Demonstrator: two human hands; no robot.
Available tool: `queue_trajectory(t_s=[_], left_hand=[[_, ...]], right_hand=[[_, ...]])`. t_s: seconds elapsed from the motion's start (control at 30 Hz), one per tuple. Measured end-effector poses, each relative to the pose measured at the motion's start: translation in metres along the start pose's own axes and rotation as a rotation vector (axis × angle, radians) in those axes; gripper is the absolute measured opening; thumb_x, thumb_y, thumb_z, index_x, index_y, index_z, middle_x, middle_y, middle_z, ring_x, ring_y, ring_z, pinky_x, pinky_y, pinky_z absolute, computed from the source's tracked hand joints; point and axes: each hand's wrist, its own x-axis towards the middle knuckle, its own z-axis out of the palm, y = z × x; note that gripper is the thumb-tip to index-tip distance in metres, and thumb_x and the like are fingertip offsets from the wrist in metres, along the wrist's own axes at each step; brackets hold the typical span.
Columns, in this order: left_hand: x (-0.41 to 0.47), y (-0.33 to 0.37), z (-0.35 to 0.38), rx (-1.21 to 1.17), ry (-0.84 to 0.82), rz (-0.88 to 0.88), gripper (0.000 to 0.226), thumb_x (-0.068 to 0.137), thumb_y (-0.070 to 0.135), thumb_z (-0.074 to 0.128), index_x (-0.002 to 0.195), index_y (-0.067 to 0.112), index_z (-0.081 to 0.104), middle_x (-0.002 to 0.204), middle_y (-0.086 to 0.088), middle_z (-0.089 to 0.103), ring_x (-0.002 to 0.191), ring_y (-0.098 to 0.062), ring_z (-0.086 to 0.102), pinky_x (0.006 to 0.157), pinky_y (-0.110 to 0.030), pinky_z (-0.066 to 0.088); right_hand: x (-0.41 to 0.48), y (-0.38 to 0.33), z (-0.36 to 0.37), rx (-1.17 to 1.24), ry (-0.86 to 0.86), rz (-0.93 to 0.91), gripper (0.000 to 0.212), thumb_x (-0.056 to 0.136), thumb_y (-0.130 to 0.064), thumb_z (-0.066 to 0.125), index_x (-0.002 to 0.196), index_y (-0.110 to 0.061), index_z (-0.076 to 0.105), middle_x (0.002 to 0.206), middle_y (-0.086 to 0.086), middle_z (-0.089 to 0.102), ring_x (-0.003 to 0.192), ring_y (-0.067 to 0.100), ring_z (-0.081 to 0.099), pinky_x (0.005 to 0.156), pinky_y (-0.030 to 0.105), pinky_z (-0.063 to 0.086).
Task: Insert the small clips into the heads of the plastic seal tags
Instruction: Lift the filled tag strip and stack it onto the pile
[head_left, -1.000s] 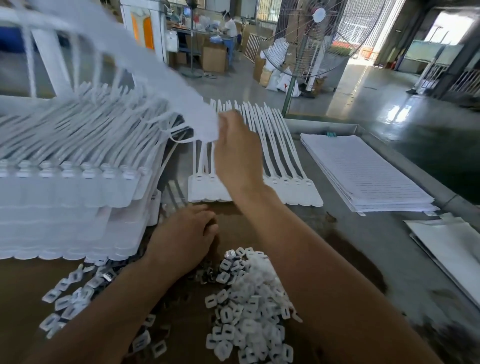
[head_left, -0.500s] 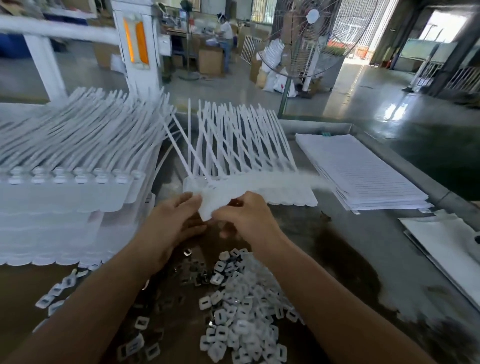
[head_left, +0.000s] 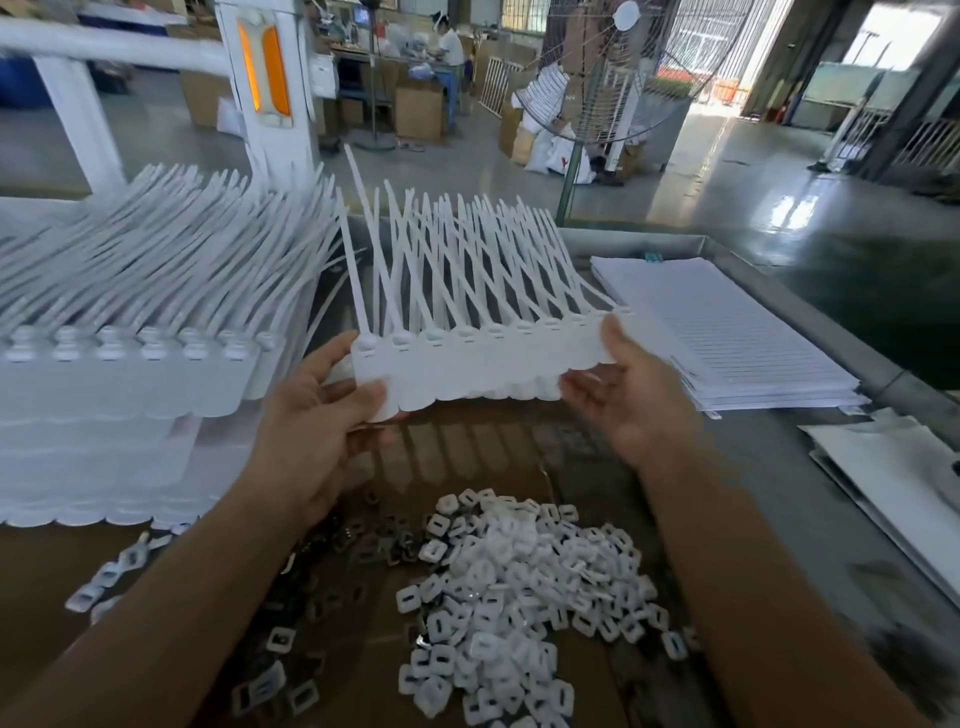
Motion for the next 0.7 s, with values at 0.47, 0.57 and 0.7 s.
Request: queue_trajectory(t_s=[0.47, 0.57, 0.7], left_hand=[[0.003, -0.01, -0.006, 0.478, -0.033, 0.188, 0.053, 0.086, 0.004, 0.056, 0.126, 0.038, 0.049, 0.096, 0.001, 0.07, 0.076, -0.019, 0.069, 0.068, -0.037, 0.056], [0.003, -0.015, -0.006, 0.873, 0.029, 0.261, 0.055, 0.084, 0.016, 0.06, 0.132, 0.036, 0.043, 0.115, 0.002, 0.062, 0.094, -0.012, 0.062, 0.09, -0.034, 0.049], [-0.001, -0.018, -0.004, 1.086, 0.071, 0.299, 0.048, 0.083, 0.02, 0.064, 0.128, 0.026, 0.051, 0.12, -0.004, 0.06, 0.095, -0.009, 0.053, 0.087, -0.019, 0.032]], right_hand=[[0.026, -0.03, -0.078, -0.579, -0.002, -0.172, 0.01, 0.078, -0.007, 0.068, 0.086, -0.011, 0.064, 0.081, 0.002, 0.07, 0.072, 0.017, 0.068, 0.053, 0.024, 0.052], [0.03, -0.024, -0.077, -0.71, 0.064, -0.201, 0.01, 0.078, -0.007, 0.07, 0.083, -0.012, 0.062, 0.082, 0.002, 0.068, 0.073, 0.016, 0.066, 0.049, 0.02, 0.049], [0.035, -0.015, -0.078, -0.941, 0.111, -0.207, 0.01, 0.079, -0.01, 0.071, 0.085, -0.01, 0.064, 0.085, 0.005, 0.064, 0.077, 0.018, 0.06, 0.069, 0.028, 0.049]])
